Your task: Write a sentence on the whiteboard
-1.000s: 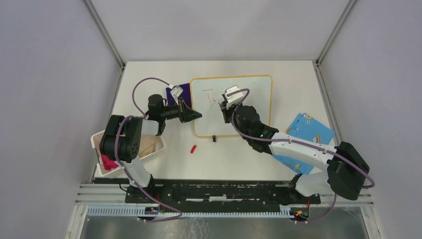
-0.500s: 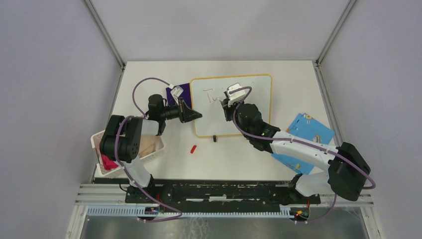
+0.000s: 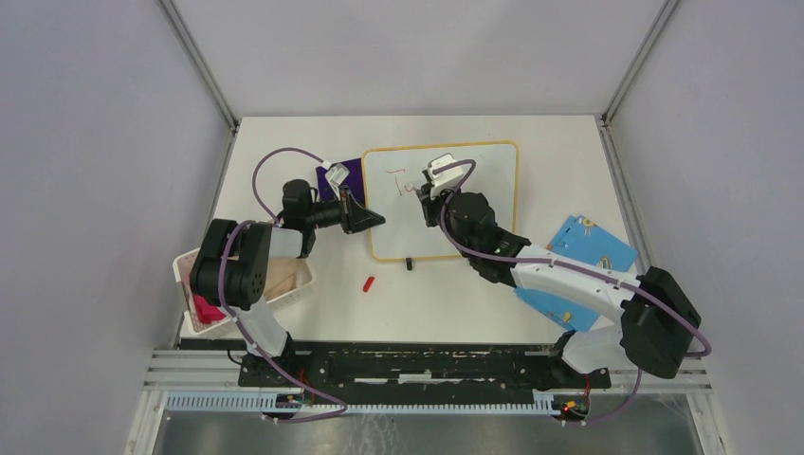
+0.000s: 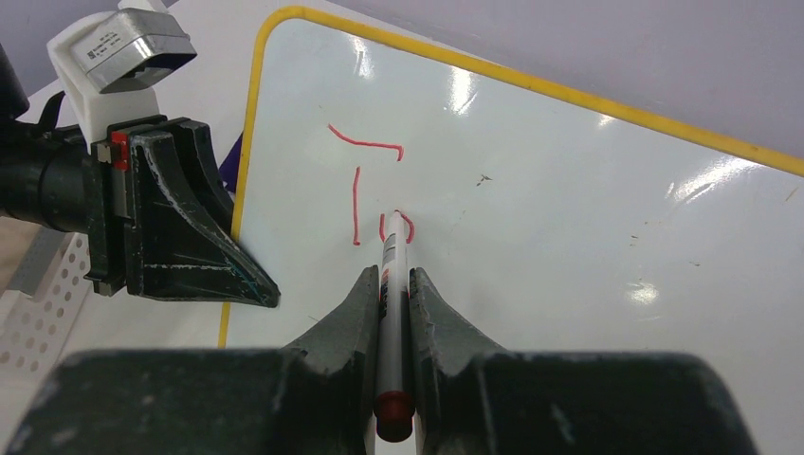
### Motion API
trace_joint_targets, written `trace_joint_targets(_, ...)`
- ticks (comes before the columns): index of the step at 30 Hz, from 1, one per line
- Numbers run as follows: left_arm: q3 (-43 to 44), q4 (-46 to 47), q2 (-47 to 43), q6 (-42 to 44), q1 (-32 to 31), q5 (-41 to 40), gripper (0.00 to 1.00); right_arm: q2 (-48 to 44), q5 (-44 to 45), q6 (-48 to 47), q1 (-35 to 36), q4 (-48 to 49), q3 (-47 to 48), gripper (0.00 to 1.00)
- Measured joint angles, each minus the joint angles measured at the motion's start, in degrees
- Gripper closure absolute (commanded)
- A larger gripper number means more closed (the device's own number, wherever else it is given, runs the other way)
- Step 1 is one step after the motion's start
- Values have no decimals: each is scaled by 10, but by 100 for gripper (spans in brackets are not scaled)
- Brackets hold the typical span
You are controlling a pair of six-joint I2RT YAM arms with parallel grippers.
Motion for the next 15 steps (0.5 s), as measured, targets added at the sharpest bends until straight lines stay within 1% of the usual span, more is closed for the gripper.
trace_joint_targets(15,0,-4,0,5,-1,0,98,8,-20,2,0,0,4,100)
